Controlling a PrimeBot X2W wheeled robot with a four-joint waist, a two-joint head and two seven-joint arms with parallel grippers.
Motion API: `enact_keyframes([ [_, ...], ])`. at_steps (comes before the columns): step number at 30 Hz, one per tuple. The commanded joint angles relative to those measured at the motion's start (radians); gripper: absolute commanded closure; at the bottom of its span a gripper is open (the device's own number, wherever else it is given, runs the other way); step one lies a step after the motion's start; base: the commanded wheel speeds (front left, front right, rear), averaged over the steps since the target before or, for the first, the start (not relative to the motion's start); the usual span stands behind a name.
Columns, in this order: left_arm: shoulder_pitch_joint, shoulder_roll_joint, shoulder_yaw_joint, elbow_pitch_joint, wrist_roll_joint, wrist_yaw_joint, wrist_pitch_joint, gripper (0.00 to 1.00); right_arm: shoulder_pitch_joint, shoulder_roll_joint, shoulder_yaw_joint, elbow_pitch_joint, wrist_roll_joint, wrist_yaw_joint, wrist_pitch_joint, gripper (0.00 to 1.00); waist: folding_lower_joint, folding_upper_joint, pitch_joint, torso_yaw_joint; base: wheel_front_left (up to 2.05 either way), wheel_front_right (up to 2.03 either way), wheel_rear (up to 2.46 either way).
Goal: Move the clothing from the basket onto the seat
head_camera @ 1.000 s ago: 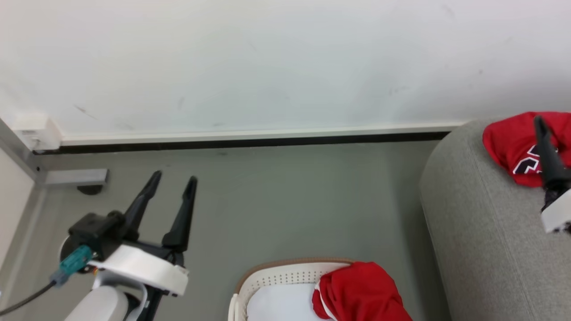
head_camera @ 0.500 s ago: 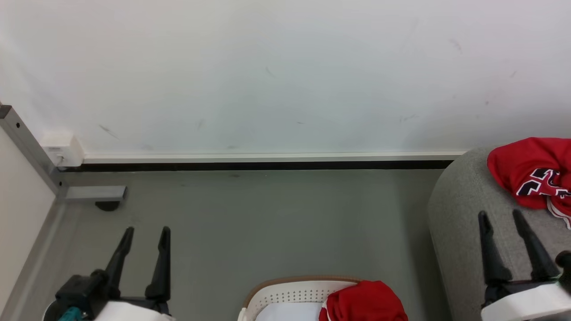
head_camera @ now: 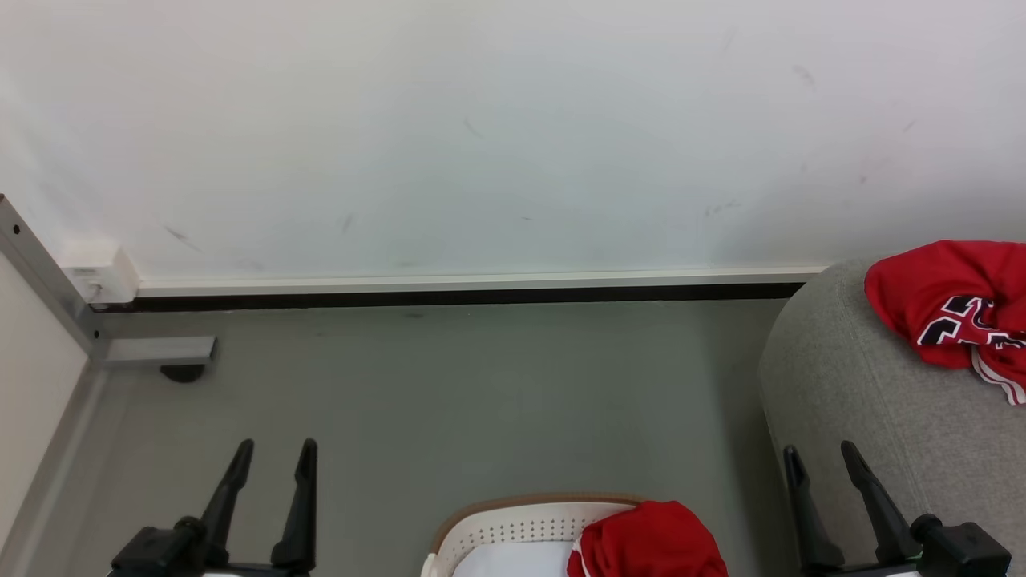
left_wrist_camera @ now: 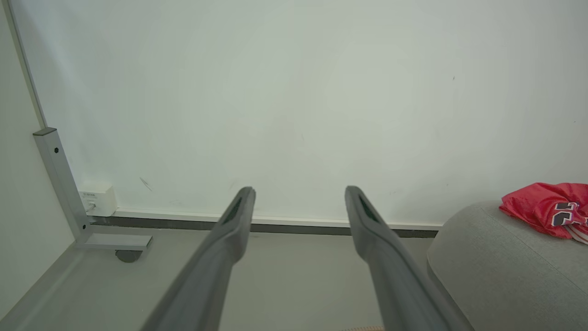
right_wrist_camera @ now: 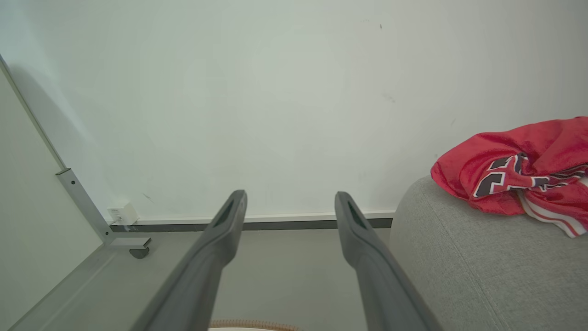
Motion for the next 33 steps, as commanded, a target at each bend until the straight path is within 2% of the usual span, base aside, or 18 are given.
enact_keyframes([
  [1,0.006,-0.002,0.006,0.002,0.01,-0.002,-0.001,0.0,-0.012,-0.002,-0.001,0.001,-0.007,-0.002,-0.007,0.0,0.0,-0.0001,0.001,0.0,0.0,0.0,0.0],
  [16,-0.018,-0.066,0.078,0.022,0.083,-0.071,-0.001,0.0,-0.044,0.011,0.011,0.023,-0.013,-0.002,-0.024,0.0,0.0,-0.0001,0.018,-0.005,0.0,0.0,0.0],
  [33,-0.04,-0.095,0.093,0.034,0.095,-0.096,-0.001,0.0,-0.071,0.007,0.019,0.024,-0.012,-0.002,-0.024,0.0,0.0,-0.0001,0.033,-0.041,0.0,0.0,0.0],
])
